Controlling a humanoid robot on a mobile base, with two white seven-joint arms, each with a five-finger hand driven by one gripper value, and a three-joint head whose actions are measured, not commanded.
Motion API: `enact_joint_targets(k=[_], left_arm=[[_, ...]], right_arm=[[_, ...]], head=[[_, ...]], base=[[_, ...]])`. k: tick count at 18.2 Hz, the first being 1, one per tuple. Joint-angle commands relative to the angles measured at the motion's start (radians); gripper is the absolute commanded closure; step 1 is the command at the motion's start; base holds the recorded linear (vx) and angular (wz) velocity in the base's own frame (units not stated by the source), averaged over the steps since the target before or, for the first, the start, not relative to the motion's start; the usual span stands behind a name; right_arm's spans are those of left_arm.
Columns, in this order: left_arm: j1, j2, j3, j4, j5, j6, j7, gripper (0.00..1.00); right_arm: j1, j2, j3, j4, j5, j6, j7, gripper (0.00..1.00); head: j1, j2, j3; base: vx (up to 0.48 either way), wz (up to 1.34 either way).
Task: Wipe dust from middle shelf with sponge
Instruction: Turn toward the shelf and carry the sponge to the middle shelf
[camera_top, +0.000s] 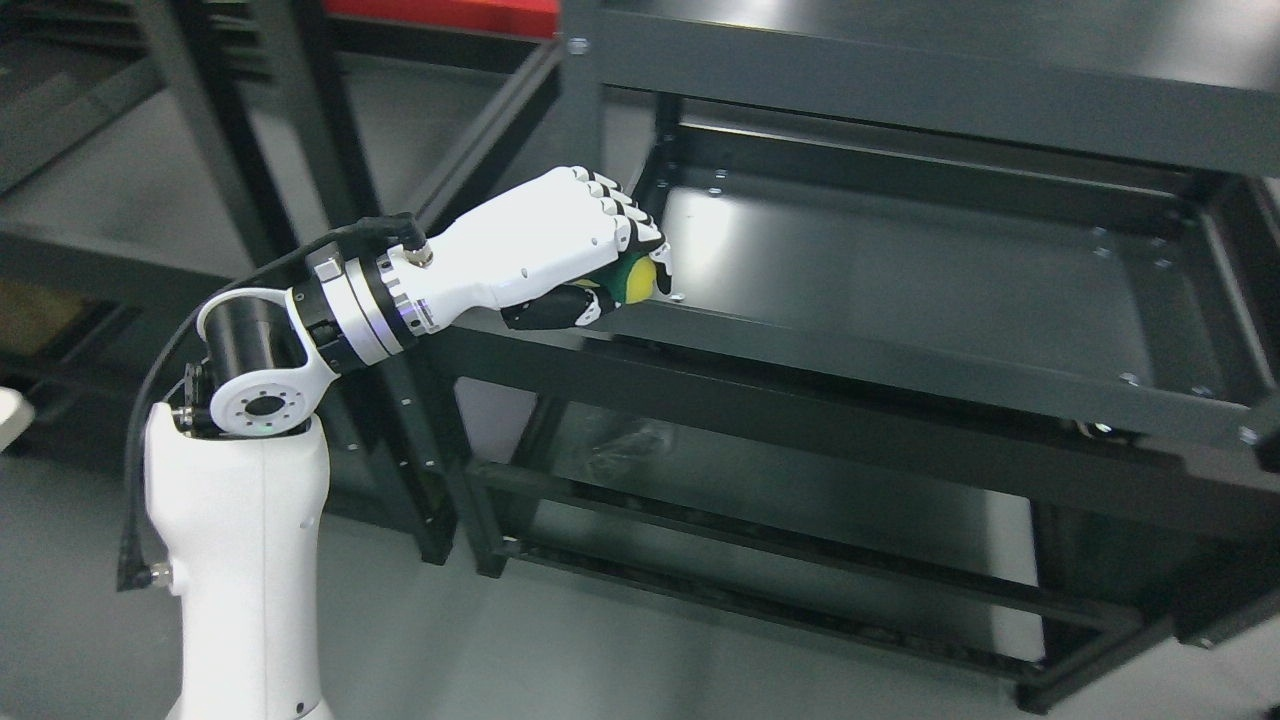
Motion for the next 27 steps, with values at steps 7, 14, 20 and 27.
enact_joint_targets(k=[7,14,20,27], left_arm=[[-0.101,0.013,-0.013,0.040,-0.002,0.000,-0.003,0.94],[-0.216,0.013,-0.054,0.075,-0.043,0.003,-0.003,0.94],[-0.432,0.013,-0.190,0.103,-0.059,0.049,0.001,0.94],[-0.822,0.013,-0.425,0.318,-0.046,0.097,0.076,0.92]], right_arm=[[0.000,-0.017,0.000,-0.018,0.000,0.073,0.006,0.00],[0.000,-0.017,0.000,-0.018,0.000,0.073,0.006,0.00],[0.000,-0.017,0.000,-0.018,0.000,0.073,0.006,0.00],[0.000,-0.017,0.000,-0.018,0.000,0.073,0.006,0.00]], head=[[0.0000,0.000,0.000],[0.0000,0.000,0.000],[0.0000,0.000,0.000],[0.0000,0.000,0.000]], base=[[0.021,-0.69],[0.039,-0.09],[0.001,0.00],[-0.005,0.02]])
